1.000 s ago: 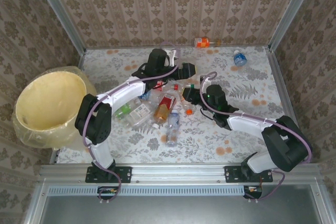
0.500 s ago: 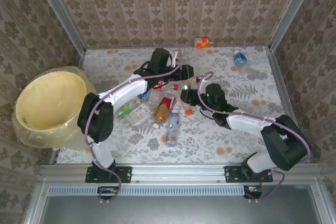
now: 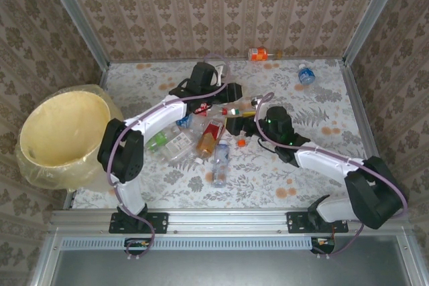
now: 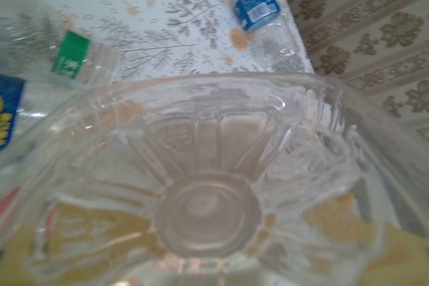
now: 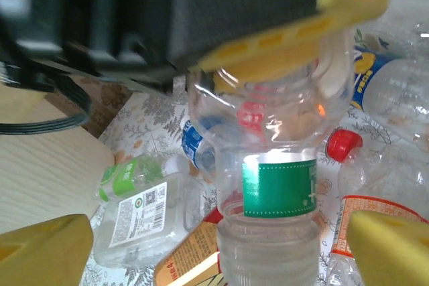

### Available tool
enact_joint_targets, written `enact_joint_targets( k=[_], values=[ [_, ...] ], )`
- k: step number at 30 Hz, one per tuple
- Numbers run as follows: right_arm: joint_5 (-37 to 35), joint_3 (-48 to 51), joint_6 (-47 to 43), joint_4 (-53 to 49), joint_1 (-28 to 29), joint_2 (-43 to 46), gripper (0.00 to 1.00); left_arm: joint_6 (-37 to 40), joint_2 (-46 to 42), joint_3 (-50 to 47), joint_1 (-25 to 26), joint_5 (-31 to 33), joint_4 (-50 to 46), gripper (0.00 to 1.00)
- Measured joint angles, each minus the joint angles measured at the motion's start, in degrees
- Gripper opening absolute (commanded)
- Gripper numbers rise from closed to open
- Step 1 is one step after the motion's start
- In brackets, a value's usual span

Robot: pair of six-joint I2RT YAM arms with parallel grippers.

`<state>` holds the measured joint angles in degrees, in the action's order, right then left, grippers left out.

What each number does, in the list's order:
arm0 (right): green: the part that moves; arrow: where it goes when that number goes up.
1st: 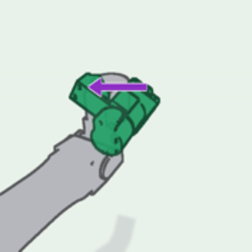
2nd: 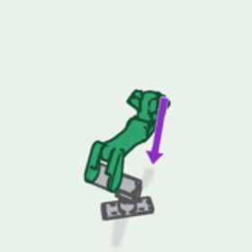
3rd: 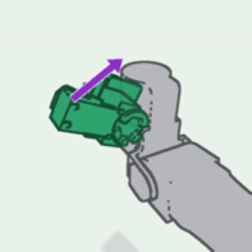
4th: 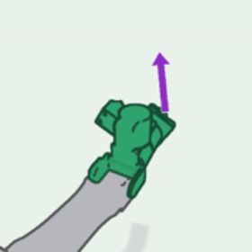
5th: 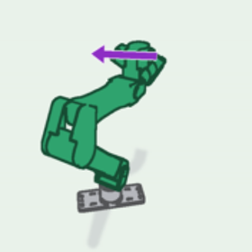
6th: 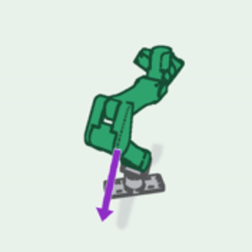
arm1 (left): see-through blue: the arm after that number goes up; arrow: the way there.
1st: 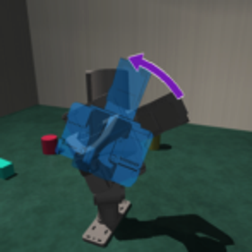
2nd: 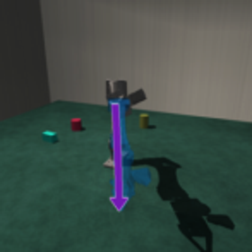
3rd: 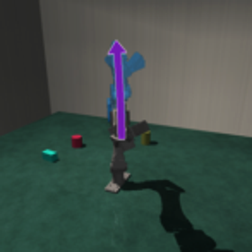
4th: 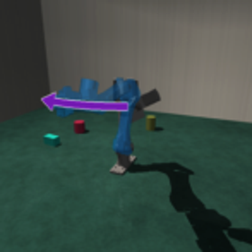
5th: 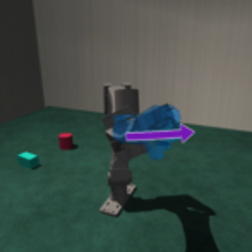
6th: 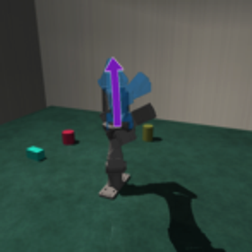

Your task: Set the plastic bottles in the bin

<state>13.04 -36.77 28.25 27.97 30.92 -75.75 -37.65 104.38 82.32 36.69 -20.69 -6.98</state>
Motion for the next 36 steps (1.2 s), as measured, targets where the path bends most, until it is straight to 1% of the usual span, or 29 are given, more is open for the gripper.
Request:
enact_joint_targets(
  k=[2,4,8,11,15,19,24,28,32,36],
  values=[
    [-1.6,0.02,-0.04,-0.72,0.0,1.77,1.0,0.46,-0.66,-0.17,-0.66,1.68,-1.73,0.49],
    [-4.85,0.02,-0.09,-2.27,0.0,3.74,1.0,1.27,-1.66,-0.17,-1.53,3.39,-3.5,0.49],
    [-15.06,0.81,0.28,-4.37,0.0,6.29,1.0,3.19,-5.92,-1.51,-3.78,6.78,-5.7,0.5],
    [-22.58,3.52,1.4,-4.15,-0.17,7.52,1.0,5.2,-10.43,-2.78,-5.51,10.23,-7.82,0.49],
    [-28.06,5.66,2.43,-5.95,-0.79,7.54,1.0,7.78,-15.28,-3.32,-7.39,14.12,-10.6,0.49],
    [-30.84,5.68,3.48,-6.93,-0.92,7.32,1.0,10.14,-19.32,-3.61,-8.66,17.29,-13.18,0.49],
    [-32.92,5.68,5.42,-7.06,-1.05,6.6,1.0,14.29,-22.51,-2.99,-8.98,21.88,-18.58,0.49],
    [-33.62,5.66,6.12,-7.04,-1.09,5.79,1.0,18.32,-24.65,-0.07,-9.03,25.92,-24.39,0.49],
    [-33.64,5.31,6.49,-7.15,-1.09,4.79,1.0,21.97,-28.26,3.26,-9.27,30.27,-28.02,0.49],
    [-33.62,3.87,6.49,-7.19,-1.09,3.78,1.0,24.87,-31.28,6.78,-11.8,34.4,-31.26,0.5]
  ],
)
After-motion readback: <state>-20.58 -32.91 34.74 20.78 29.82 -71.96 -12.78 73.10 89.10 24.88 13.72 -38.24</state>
